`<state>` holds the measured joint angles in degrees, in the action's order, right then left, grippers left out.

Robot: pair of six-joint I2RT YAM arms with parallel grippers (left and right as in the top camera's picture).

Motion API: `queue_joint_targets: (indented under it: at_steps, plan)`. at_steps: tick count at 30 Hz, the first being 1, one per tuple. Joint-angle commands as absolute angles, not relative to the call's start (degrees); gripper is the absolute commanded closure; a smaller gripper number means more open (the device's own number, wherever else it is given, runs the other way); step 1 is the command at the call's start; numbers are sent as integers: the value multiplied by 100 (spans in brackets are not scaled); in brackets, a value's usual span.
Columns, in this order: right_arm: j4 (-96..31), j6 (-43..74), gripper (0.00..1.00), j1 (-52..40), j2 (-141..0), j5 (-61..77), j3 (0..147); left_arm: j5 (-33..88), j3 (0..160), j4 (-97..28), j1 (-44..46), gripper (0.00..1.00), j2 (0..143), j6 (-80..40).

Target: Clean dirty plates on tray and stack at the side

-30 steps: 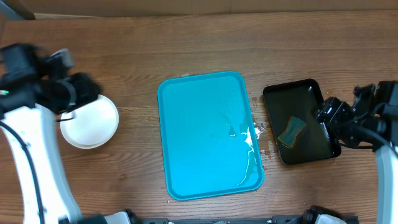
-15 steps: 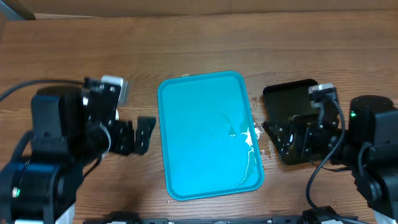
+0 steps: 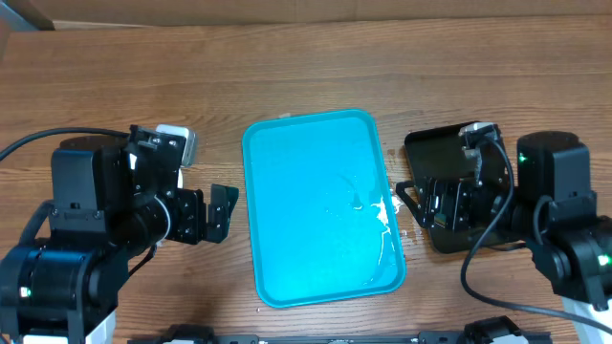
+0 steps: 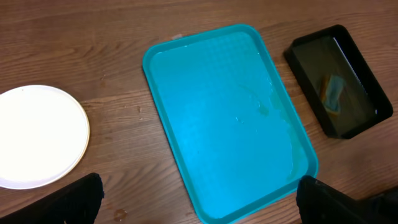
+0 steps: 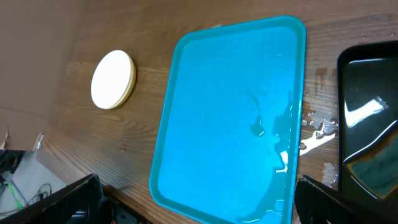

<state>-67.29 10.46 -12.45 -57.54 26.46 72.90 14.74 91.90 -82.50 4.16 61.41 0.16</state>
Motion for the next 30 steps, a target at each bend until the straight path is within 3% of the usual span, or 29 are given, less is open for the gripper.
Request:
queue_joint_targets:
  at_steps: [1, 9, 17, 30]
  plan:
    - [-6720, 1046, 0, -1280, -5883, 2707, 7347, 1441, 9273, -8232, 449, 0, 6213, -40]
    - [-6764, 801, 0, -1271, -5730, 2495, 7356, 1441, 9273, -8228, 449, 0, 6434, -40]
    - [-5968, 701, 0, -1184, -4224, 895, 7087, 1441, 9273, -8230, 449, 0, 6722, -40]
    - [-3551, 578, 0, -443, -1605, 519, 3625, 1441, 9273, -8228, 449, 0, 7349, -40]
